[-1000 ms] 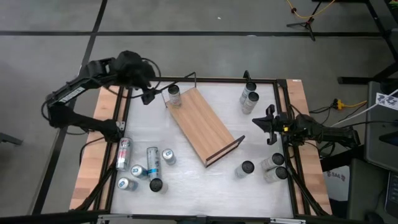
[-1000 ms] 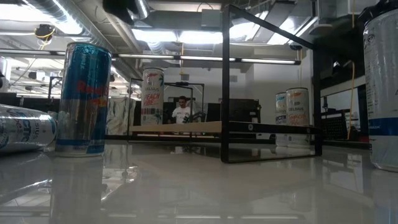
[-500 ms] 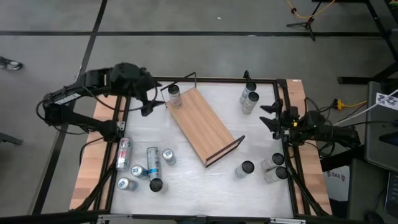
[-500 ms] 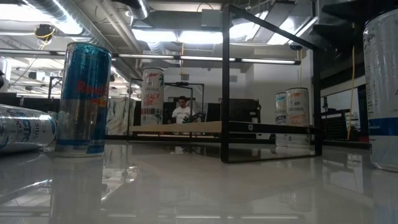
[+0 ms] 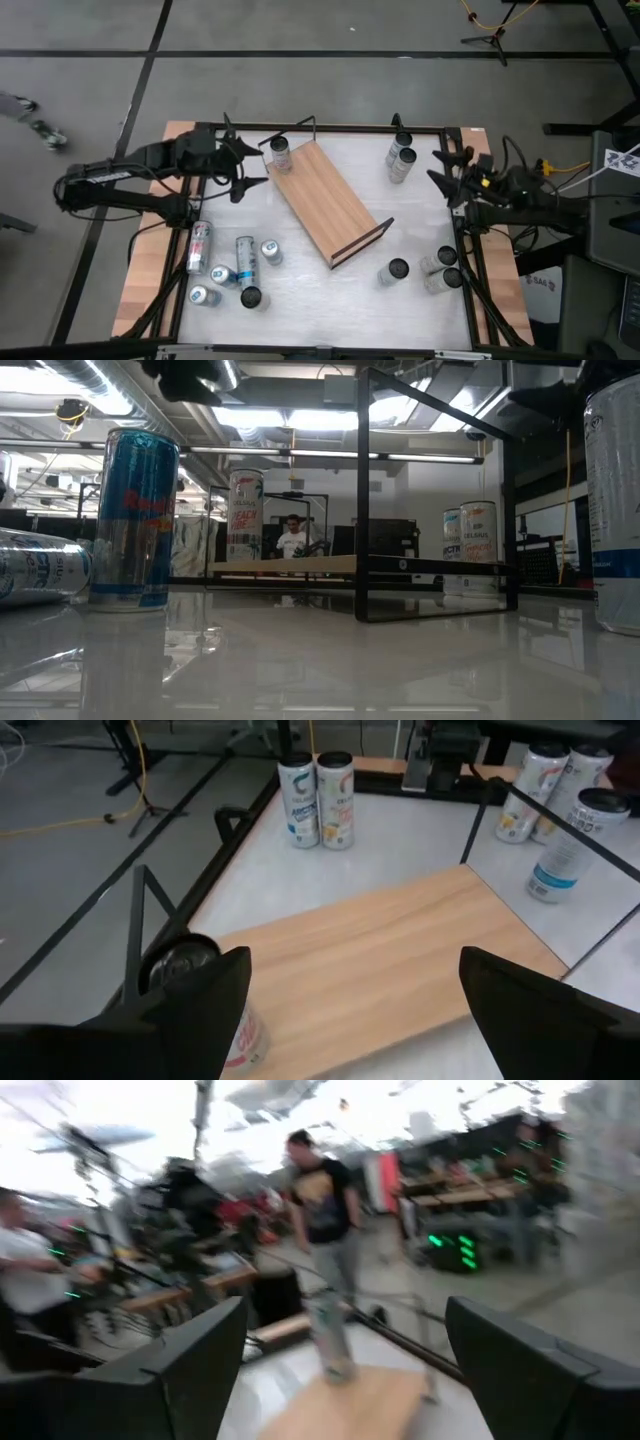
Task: Place canned beverage on shelf
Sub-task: Put the top white and blue soda can on the shelf
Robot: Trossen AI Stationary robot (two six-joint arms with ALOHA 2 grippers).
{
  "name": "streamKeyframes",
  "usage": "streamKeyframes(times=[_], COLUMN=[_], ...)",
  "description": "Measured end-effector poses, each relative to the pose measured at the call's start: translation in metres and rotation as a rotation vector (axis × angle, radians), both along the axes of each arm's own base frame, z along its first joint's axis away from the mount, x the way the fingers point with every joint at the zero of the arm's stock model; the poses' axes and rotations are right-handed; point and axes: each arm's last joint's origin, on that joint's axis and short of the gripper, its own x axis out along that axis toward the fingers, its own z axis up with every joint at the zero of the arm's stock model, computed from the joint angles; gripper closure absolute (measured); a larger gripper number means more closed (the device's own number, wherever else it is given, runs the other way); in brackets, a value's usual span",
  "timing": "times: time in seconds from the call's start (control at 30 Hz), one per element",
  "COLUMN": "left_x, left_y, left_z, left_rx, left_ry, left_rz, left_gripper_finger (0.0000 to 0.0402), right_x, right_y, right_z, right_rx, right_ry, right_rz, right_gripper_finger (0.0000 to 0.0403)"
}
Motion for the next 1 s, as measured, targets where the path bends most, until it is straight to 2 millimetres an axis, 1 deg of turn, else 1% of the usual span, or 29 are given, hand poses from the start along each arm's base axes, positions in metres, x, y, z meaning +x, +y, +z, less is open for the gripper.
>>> streamKeyframes(times=[0.1, 0.3, 0.43, 0.67, 0.8, 0.9, 1.0], left_x=[0.000, 0.003, 0.004, 0.004, 0.004, 0.004, 0.004], left_y=[0.000, 0.001, 0.001, 0.001, 0.001, 0.001, 0.001], left_z=[-0.010, -0.021, -0.026, -0.027, -0.027, -0.027, -0.027], left_rx=[0.002, 0.002, 0.001, 0.000, 0.000, 0.000, 0.000], left_ry=[-0.013, -0.014, -0.006, -0.004, -0.003, -0.003, -0.003], left_rz=[0.000, 0.001, 0.001, 0.001, 0.001, 0.001, 0.001], left_gripper_finger=[0.0051, 0.0051, 0.0051, 0.0051, 0.0051, 0.0051, 0.0051], right_x=[0.003, 0.019, 0.033, 0.057, 0.067, 0.073, 0.077], right_y=[-0.002, -0.007, -0.009, -0.014, -0.025, -0.037, -0.051], right_z=[0.017, 0.051, 0.074, 0.110, 0.123, 0.125, 0.123], right_rx=[0.031, 0.036, 0.027, 0.015, 0.032, 0.070, 0.116], right_ry=[0.074, 0.246, 0.339, 0.470, 0.560, 0.618, 0.663], right_rz=[-0.081, -0.254, -0.301, -0.365, -0.407, -0.403, -0.396], right_gripper_finger=[0.0067, 0.0068, 0.0068, 0.0068, 0.0068, 0.0068, 0.0068])
